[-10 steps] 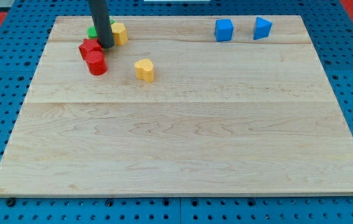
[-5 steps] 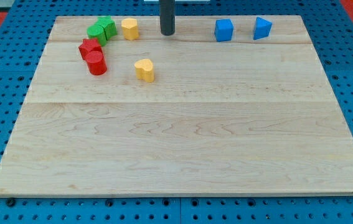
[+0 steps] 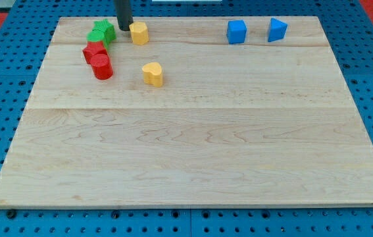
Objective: Move the yellow hexagon to the top center
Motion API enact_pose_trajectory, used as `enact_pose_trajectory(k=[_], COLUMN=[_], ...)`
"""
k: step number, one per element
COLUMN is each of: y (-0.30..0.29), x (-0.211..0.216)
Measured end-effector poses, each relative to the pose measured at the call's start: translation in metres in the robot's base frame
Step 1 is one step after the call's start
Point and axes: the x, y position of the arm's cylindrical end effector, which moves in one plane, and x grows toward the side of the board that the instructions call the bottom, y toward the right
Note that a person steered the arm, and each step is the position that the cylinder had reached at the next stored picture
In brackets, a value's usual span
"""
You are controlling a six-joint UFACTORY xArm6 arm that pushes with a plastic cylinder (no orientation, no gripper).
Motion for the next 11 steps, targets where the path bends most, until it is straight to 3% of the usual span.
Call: enact_pose_trajectory(k=[1,5,7,8,9,10,11], y=[0.038,0.019,0.111,0.124,0.124,0.111,0.096], x=[0.0,0.086,0.076,0.066,0.054,0.096,0.083])
